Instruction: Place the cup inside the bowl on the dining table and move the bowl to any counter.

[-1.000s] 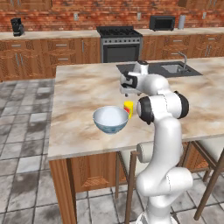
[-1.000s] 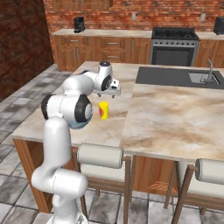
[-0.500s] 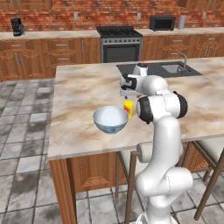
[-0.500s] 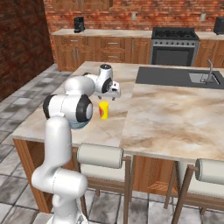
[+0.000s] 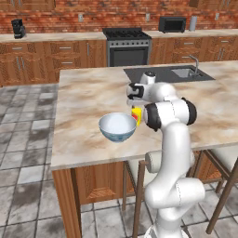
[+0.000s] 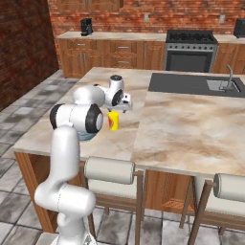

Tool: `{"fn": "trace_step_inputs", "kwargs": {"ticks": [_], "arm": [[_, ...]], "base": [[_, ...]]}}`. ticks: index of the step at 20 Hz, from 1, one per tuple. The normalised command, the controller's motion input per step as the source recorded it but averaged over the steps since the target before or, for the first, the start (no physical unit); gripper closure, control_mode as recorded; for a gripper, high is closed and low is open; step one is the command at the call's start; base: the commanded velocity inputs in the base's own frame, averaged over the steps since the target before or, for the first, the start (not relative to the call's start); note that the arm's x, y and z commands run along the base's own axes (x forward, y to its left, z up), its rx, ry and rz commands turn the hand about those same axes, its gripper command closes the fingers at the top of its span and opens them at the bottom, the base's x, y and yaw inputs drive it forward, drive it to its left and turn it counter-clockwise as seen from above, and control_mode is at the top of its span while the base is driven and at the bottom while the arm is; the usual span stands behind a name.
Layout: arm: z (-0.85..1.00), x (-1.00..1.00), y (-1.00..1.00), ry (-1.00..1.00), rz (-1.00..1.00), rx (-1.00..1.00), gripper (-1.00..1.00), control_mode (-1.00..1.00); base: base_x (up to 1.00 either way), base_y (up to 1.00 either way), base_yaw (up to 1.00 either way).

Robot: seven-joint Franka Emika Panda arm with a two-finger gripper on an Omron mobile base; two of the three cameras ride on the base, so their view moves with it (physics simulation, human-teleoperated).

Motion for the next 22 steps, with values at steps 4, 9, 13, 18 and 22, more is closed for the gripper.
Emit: {"fn": "trace_step_inputs", "kwargs": {"ticks": [4,9,13,18,22], "arm": [[-0.16,0.18,0.00,0.00,0.02,0.00,-1.00,-1.00],[-0.02,0.27,-0.14,0.00,0.02,0.00,-1.00,-1.00],[0.00,0.16,-0.22,0.00,0.02,0.00,-1.00,-1.00],[0.00,0.00,-0.19,0.00,0.02,0.00,-1.00,-1.00],[0.00,-0.14,-0.16,0.00,0.03,0.00,-1.00,-1.00]], "base": [[0.00,0.00,0.00],[0.00,0.00,0.00],[0.00,0.00,0.00],[0.00,0.00,0.00],[0.00,0.00,0.00]]}}
